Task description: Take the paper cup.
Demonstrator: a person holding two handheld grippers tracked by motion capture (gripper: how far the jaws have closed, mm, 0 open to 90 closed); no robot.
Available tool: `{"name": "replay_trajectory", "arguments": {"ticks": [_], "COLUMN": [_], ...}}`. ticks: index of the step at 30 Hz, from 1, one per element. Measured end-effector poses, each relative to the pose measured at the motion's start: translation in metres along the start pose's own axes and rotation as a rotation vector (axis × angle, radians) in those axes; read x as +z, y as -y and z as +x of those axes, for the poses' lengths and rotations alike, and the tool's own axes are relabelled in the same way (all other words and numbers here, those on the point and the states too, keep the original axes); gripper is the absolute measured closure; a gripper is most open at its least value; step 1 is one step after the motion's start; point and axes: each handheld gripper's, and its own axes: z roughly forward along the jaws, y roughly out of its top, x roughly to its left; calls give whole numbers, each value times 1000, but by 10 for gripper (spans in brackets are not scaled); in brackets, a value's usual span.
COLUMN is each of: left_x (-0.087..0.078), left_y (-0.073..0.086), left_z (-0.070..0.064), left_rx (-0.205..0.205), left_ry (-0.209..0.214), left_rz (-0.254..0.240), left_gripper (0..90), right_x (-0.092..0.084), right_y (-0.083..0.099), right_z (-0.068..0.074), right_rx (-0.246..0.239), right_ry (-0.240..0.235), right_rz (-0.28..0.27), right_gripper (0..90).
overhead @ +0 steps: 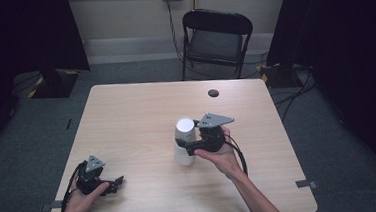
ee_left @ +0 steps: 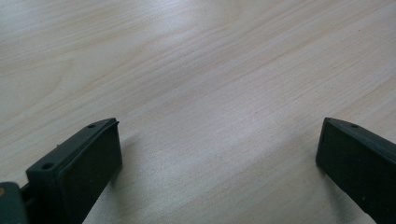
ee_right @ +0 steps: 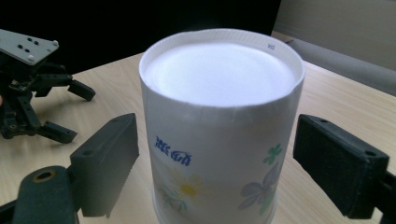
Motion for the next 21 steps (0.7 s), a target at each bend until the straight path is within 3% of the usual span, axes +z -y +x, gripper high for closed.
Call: {"name": "replay_trajectory", "arguments": {"ticks": [11,21], "left_x": [0,0], "left_y": [0,0], "left_z": [0,0], "left_rx": [0,0], "left_ry": [0,-2], "left_rz": [0,-1], "left_gripper": [0,0], "right_x": [4,4], "right_y": [4,3], "right_z": [-3,-4], "right_rx": [15,20], "right_ry": [-31,-24], "right_rz": [-16,-25], "right_gripper": [230,280]}}
